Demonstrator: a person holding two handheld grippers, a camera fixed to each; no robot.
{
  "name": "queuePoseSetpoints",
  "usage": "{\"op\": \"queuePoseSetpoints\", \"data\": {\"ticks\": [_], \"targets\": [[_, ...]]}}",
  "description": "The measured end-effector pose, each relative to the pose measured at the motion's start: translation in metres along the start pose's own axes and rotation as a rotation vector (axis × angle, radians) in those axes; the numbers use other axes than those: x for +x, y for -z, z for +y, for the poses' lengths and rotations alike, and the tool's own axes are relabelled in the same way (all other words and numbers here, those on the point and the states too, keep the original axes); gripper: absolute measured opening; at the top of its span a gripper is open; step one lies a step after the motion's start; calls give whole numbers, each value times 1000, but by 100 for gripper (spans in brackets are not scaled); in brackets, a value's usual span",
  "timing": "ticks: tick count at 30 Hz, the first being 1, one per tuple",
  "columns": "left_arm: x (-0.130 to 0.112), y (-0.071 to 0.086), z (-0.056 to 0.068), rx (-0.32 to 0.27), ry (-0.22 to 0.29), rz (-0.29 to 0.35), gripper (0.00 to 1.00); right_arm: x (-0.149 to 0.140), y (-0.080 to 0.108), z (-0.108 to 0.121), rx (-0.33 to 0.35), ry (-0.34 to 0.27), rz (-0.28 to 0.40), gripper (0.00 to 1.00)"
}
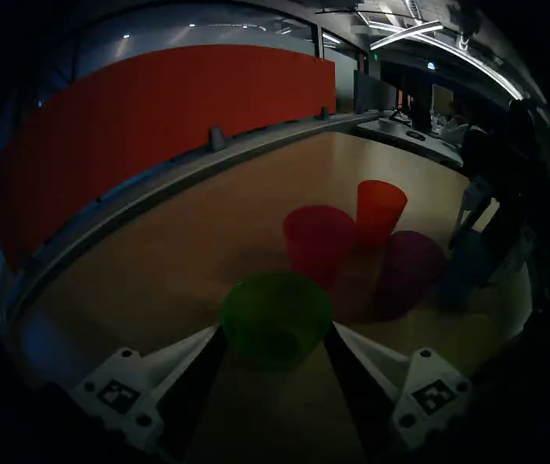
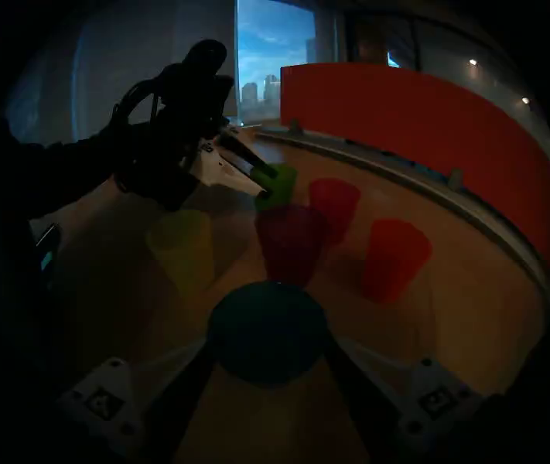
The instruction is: Pour water
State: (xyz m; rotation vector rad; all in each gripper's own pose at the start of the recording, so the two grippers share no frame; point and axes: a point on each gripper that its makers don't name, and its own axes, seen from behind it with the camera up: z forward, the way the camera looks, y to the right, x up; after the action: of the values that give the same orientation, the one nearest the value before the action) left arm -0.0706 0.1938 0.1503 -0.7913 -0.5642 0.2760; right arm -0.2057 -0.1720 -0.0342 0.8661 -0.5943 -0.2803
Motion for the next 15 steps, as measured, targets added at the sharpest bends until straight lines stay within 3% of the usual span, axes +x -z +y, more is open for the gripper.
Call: {"op": "queuePoseSetpoints", "data": {"ticks": [15], "targets": [[9,17,6,1,3,40,86,15,13,-9,1,2,46,92]]}}
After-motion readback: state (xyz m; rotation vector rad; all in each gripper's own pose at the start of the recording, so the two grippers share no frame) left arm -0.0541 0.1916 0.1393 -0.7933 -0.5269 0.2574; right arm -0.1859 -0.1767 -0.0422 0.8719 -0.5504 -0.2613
